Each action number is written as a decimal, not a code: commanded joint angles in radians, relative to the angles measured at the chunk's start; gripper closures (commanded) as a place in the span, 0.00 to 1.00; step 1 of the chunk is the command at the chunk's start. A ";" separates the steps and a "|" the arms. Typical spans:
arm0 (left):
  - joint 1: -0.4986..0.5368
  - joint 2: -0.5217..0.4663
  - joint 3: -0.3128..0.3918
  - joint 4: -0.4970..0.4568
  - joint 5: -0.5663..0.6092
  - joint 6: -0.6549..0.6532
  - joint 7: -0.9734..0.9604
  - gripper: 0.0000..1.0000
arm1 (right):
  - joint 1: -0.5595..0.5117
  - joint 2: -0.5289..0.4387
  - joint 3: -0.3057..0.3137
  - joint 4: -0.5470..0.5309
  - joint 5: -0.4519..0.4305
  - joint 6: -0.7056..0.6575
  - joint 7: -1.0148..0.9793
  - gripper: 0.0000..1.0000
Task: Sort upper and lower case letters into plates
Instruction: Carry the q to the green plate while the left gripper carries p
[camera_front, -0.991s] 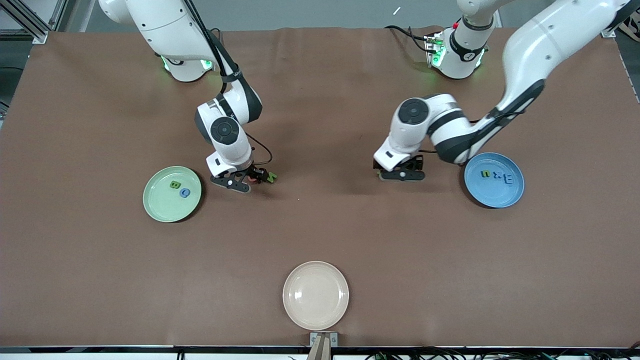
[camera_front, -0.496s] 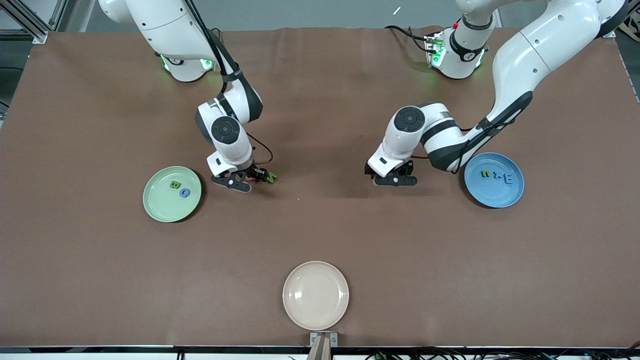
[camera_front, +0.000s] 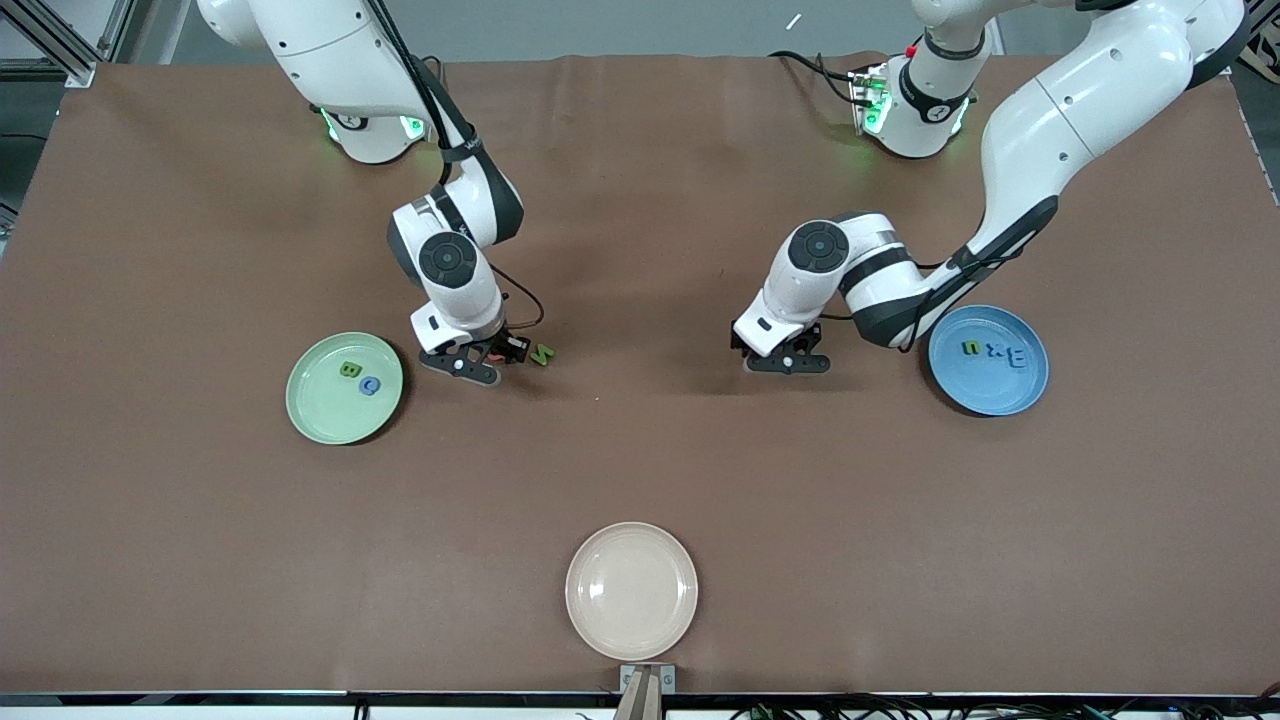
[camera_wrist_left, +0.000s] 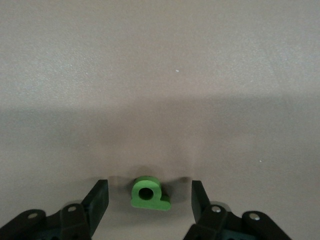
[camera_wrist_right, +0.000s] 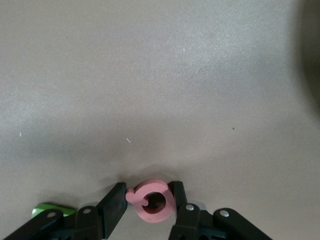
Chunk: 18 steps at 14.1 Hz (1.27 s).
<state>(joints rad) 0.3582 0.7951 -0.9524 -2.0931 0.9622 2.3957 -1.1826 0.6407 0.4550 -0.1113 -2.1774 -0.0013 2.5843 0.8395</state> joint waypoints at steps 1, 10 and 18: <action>-0.010 0.010 0.004 0.016 -0.014 0.006 0.015 0.34 | -0.059 -0.004 0.008 -0.005 -0.017 0.007 -0.063 1.00; -0.062 0.009 0.055 0.025 -0.014 0.006 0.009 0.75 | -0.323 -0.110 0.010 0.131 -0.005 -0.354 -0.523 1.00; 0.173 -0.039 -0.075 0.015 -0.014 -0.042 0.059 0.85 | -0.516 -0.043 0.013 0.133 0.000 -0.239 -0.813 1.00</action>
<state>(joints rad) 0.4146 0.7877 -0.9514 -2.0584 0.9510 2.3869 -1.1689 0.1414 0.3887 -0.1210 -2.0382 -0.0014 2.3043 0.0436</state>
